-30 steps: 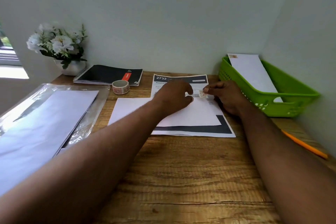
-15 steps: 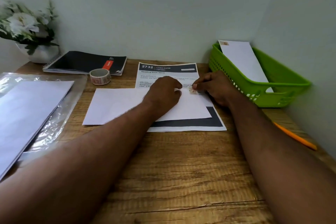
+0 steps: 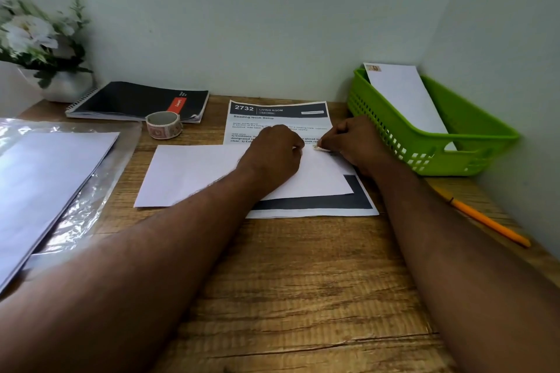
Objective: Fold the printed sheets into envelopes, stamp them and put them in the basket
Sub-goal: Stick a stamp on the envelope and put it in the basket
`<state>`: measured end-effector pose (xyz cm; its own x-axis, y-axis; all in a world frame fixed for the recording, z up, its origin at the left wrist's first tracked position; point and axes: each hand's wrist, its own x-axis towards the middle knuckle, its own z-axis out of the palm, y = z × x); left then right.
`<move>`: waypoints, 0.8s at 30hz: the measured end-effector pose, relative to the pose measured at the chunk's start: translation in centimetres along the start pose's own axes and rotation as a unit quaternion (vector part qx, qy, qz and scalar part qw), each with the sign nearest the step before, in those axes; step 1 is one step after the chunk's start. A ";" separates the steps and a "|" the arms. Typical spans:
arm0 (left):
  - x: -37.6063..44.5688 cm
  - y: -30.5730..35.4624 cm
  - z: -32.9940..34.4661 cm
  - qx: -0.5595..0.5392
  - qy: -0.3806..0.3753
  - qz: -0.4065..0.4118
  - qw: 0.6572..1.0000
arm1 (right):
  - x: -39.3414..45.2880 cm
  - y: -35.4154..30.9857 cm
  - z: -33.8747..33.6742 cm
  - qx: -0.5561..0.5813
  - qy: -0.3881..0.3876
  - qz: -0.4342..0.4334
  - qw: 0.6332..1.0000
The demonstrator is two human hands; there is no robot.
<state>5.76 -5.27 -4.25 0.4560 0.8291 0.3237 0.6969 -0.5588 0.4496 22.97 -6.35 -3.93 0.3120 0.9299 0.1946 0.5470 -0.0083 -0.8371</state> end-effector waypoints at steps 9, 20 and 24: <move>0.2 -0.3 0.4 -0.002 -0.009 0.011 1.000 | 0.1 -0.1 0.0 -0.021 -0.001 0.004 1.000; 0.6 -0.4 0.5 0.028 -0.038 0.033 0.998 | 0.4 0.3 -0.1 -0.018 -0.009 0.000 1.000; 0.7 -0.5 0.6 0.039 -0.046 0.046 0.997 | 0.2 0.2 -0.1 -0.016 -0.009 -0.003 1.000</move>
<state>6.10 -4.38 -4.77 0.5659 0.7751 0.2811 0.6893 -0.6318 0.3544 23.19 -6.17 -4.00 0.2956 0.9362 0.1902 0.5734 -0.0147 -0.8191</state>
